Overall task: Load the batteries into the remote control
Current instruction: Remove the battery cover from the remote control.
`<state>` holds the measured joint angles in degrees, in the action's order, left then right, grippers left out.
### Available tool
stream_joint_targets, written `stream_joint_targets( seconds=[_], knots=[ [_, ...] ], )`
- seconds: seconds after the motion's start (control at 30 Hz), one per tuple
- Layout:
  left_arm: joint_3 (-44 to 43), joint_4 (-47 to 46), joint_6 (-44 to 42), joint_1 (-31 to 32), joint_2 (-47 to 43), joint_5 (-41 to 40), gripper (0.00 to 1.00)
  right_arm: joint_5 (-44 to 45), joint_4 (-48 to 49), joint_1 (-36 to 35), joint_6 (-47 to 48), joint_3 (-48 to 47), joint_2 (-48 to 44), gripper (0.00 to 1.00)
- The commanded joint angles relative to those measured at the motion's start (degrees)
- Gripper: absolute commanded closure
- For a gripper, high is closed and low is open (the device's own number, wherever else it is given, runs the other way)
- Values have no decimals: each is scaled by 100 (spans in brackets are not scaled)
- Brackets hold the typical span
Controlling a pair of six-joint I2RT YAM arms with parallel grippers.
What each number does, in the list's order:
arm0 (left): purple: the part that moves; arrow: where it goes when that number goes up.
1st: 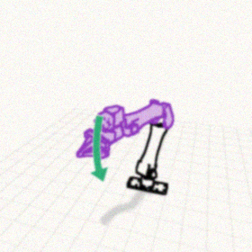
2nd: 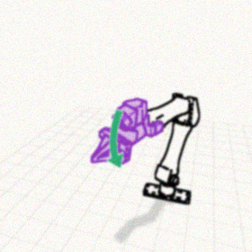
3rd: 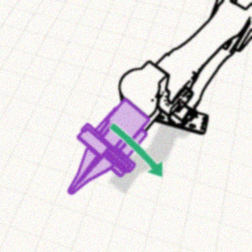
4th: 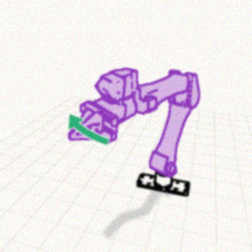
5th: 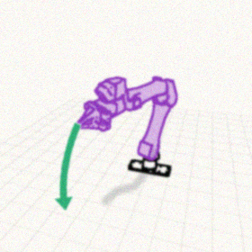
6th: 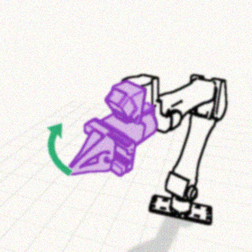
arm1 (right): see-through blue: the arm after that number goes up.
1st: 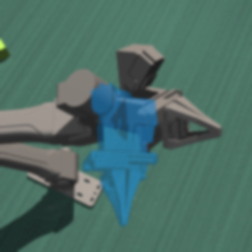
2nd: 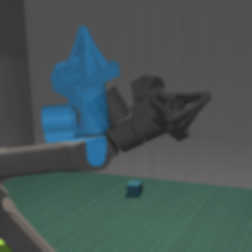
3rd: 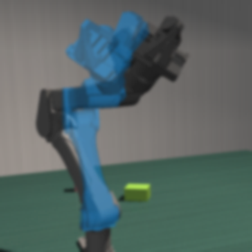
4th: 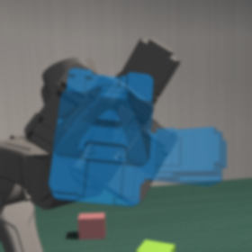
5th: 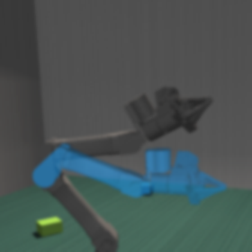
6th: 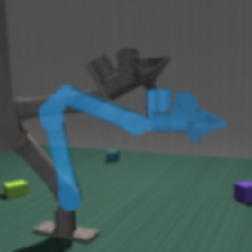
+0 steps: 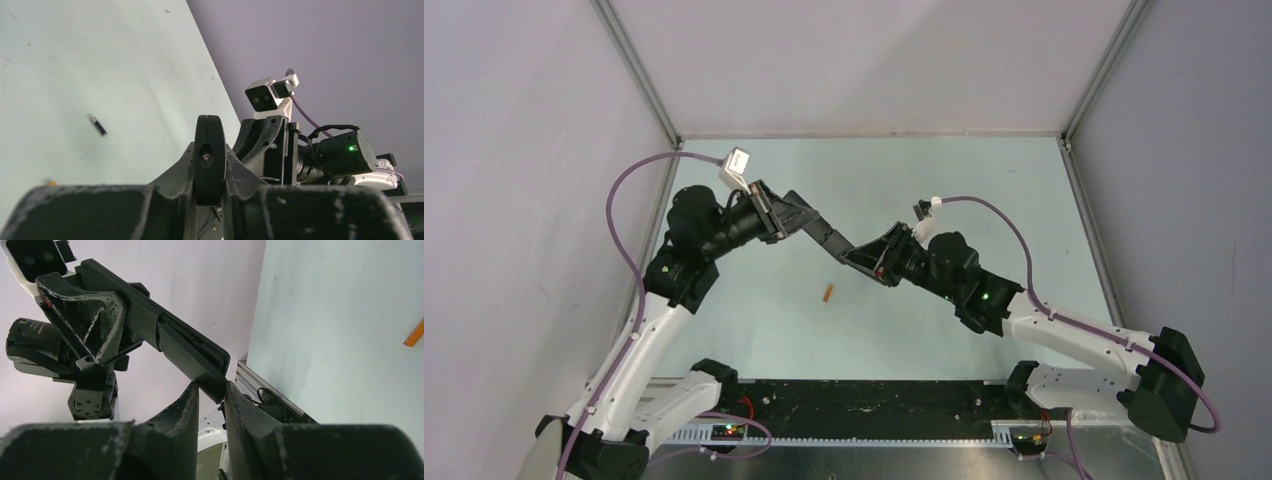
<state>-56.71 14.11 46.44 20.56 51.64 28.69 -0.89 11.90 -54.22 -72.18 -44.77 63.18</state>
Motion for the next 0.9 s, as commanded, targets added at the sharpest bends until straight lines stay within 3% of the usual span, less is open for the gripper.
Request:
stream_joint_targets(
  seconds=[0.0, 0.33, 0.87],
  knots=[
    [-87, -514, -154, 36, -159, 233, 100, 410, -913, -15, 196, -269, 41, 81],
    [154, -509, -178, 37, -186, 102, 100, 447, -514, -53, 334, -330, -57, 100],
    [501, -496, -49, 36, -80, -205, 100, 510, 716, -49, 275, -312, -313, 100]
  ],
)
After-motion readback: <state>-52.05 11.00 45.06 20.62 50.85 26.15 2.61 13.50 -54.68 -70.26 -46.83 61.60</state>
